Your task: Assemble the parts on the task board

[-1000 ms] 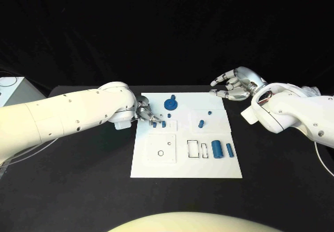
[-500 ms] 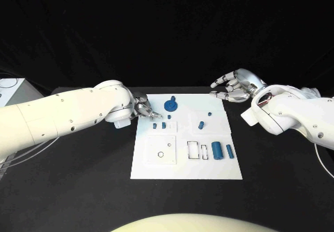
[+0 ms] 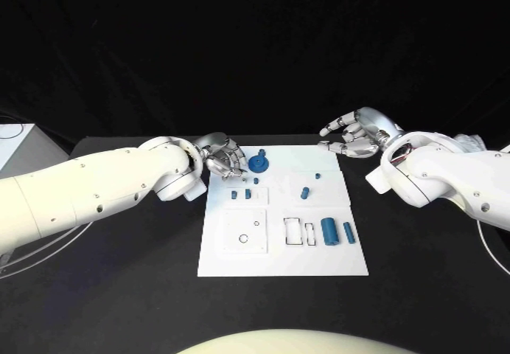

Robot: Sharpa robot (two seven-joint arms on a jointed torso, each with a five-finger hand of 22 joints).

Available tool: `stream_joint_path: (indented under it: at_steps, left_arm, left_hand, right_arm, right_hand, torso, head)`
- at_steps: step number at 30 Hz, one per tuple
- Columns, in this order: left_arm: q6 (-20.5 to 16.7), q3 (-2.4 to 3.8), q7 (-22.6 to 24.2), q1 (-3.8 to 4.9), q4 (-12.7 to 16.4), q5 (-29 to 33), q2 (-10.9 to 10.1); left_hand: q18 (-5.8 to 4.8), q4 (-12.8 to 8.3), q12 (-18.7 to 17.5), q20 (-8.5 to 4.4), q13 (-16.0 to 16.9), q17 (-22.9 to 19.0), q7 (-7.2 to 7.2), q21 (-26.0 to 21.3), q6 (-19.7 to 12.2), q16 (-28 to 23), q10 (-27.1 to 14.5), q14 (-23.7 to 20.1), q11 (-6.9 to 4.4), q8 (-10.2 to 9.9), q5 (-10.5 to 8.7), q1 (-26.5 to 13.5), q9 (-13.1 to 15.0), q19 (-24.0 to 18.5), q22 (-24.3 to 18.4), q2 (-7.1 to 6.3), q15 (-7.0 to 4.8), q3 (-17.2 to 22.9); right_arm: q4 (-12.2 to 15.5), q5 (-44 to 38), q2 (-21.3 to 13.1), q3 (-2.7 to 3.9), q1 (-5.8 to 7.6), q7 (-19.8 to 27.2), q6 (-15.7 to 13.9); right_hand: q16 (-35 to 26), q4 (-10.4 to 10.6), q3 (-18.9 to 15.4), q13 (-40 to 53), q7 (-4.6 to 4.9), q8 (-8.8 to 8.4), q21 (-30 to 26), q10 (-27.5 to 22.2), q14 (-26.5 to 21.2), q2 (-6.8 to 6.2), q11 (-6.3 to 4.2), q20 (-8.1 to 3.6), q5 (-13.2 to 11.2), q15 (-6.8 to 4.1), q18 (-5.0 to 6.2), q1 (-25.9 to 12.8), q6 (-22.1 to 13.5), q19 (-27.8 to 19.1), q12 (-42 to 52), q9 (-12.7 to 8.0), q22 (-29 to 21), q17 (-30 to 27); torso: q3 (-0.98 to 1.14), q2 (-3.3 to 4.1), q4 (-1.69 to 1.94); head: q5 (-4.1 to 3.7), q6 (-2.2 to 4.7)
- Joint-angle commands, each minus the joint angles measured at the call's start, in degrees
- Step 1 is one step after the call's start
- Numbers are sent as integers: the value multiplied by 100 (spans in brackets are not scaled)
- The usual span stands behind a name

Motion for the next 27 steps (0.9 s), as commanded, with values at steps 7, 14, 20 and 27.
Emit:
stream_joint_path:
  at_steps: [7, 14, 20, 27]
  left_arm:
    - [-835, -74, 1375, -166, -79, -1239, 202]
    - [-598, -177, 1247, -199, -369, -1874, 462]
    - [-286, -199, 1044, -207, -561, -2234, 622]
    - [-29, -204, 747, -205, -712, -2530, 756]
  left_hand:
    - [75, -143, -506, 53, -685, -250, 1, 174, 36, 345, -247, -12, 50, -105, -52, 43, -598, -43, 196, -93, 43, 94]
    - [79, -227, -869, 73, -1242, -515, -53, 281, 555, 625, -103, 126, 75, -215, -33, 27, -1118, 12, 303, -83, 53, 215]
    - [36, -311, -912, 60, -1440, -332, -128, 547, 858, 1024, 59, 389, 53, -324, -41, -10, -1333, 215, 581, -91, 38, 263]
    - [60, -320, -970, 75, -1528, -596, -155, 451, 872, 978, -6, 198, 80, -425, -57, -95, -1425, 74, 480, -166, 63, 209]
  right_arm:
    - [-10, 23, 8, 1, -10, 129, -64]
    - [-10, 20, 23, 1, -26, 136, -47]
    - [-4, -38, 28, 1, -34, 141, -45]
    - [2, -58, 24, 1, -37, 142, -49]
  right_hand:
    - [-23, 0, 33, 891, 2, 36, -29, -40, 566, -21, 7, -37, 2, -37, -61, -41, -45, 551, -33, 3, 1458, 1395]
    - [-24, -19, 64, 891, 2, 47, -26, -42, 566, -22, 6, -39, 88, -39, -62, -24, -47, 553, -34, 5, 1461, 1395]
    - [-24, -19, 64, 891, 2, 47, -26, -42, 566, -22, 6, -39, 88, -39, -62, -24, -47, 553, -34, 5, 1461, 1395]
    - [-24, -19, 64, 891, 2, 47, -26, -42, 566, -22, 6, -39, 88, -39, -62, -24, -47, 553, -34, 5, 1461, 1395]
  torso:
    - [-8, -7, -5]
    - [-5, 5, -18]
    - [-4, 6, -15]
    - [5, 8, -16]
  head:
    - [13, 81]
    - [15, 123]
    - [1, 127]
    - [3, 119]
